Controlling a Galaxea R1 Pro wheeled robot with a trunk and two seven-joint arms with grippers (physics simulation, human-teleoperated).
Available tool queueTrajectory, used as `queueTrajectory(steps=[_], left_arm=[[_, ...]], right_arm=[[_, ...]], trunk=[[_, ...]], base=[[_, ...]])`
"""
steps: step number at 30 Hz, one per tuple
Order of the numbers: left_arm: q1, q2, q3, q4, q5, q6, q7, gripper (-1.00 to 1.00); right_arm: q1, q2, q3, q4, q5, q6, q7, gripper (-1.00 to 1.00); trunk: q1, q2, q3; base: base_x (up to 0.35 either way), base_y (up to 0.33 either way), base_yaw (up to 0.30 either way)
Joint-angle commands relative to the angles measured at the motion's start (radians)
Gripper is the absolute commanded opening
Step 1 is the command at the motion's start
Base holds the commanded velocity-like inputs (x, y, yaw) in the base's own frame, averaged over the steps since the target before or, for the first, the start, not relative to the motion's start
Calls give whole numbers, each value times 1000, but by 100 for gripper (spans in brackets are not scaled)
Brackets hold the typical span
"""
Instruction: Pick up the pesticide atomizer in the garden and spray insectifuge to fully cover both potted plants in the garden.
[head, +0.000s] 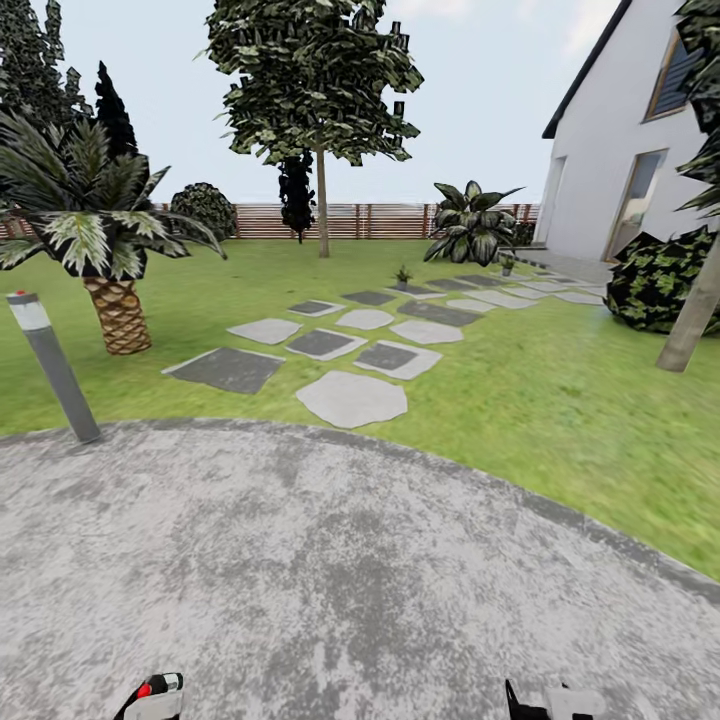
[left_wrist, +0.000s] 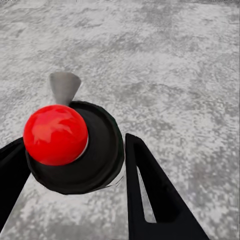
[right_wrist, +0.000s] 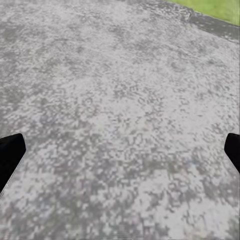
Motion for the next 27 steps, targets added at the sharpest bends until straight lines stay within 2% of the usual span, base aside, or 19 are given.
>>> queueTrajectory(steps=[1,27], left_arm=[[-1,0,-2,1,7,-3,-1,-100],[-1,0,-1,1,4,-3,-1,-100]], right_arm=[[-1,0,-8,1,10,-3,0,100],[-1,0,-8,1,10,-3,3,100]], trunk=[[0,0,-1],[0,0,-2]], base=[[336,0,0],[336,0,0]])
